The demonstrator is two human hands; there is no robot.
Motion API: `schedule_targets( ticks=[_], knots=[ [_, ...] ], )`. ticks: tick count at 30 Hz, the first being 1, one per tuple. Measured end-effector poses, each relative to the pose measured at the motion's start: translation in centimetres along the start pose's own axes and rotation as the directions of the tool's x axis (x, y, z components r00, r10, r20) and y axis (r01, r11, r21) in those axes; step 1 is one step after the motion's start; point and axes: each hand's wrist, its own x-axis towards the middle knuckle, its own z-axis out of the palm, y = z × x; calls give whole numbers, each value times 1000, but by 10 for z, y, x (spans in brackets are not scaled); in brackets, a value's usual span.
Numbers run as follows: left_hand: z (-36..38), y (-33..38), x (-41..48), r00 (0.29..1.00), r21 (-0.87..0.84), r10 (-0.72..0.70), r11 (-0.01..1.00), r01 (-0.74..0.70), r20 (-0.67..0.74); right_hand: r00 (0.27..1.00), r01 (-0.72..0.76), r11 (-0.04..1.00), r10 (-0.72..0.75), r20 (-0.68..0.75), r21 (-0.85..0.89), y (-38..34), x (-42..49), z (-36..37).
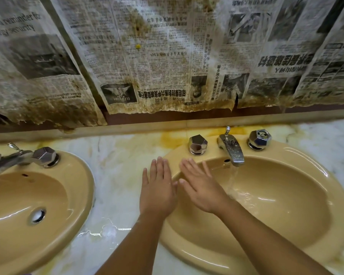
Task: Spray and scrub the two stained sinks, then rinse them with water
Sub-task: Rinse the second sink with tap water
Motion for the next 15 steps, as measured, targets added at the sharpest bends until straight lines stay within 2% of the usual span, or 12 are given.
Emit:
schedule_targets(
  ticks=[1,2,3,4,5,6,7,8,9,11,12,15],
  knots=[
    [-1,1,1,1000,-2,2,1000,-2,5,999,10,992,-5,-42,126,0,-12,2],
    [-1,0,1,1000,-1,4,1000,-4,11,992,-33,970,60,-108,242,4,-25,5],
    [-1,1,3,1000,1,5,1000,-5,13,958,-143,907,228,-175,397,8,-35,5],
    [0,0,3,1000,6,5,1000,-5,12,860,-287,753,475,-187,593,18,-41,5],
    [0,1,4,1000,13,4,1000,-4,8,667,-388,425,742,-69,818,29,-43,0],
    [0,1,5,1000,17,2,1000,-2,7,492,-330,9,855,163,944,39,-41,-8],
    [0,2,5,1000,20,0,1000,0,11,438,-151,-336,820,368,930,47,-39,-18],
    [-1,2,6,1000,23,-1,1000,0,18,469,45,-566,740,483,823,53,-36,-26],
    [-1,3,6,1000,28,2,1000,-2,23,533,182,-680,675,510,710,55,-30,-36],
    [-2,3,8,1000,28,7,1000,-7,19,654,232,-748,593,470,622,46,-22,-56],
    [-2,3,8,1000,26,6,1000,-7,20,671,203,-754,571,472,624,42,-20,-60],
    [-2,3,7,1000,35,6,999,-7,16,663,156,-736,572,482,659,30,-20,-63]
  ],
)
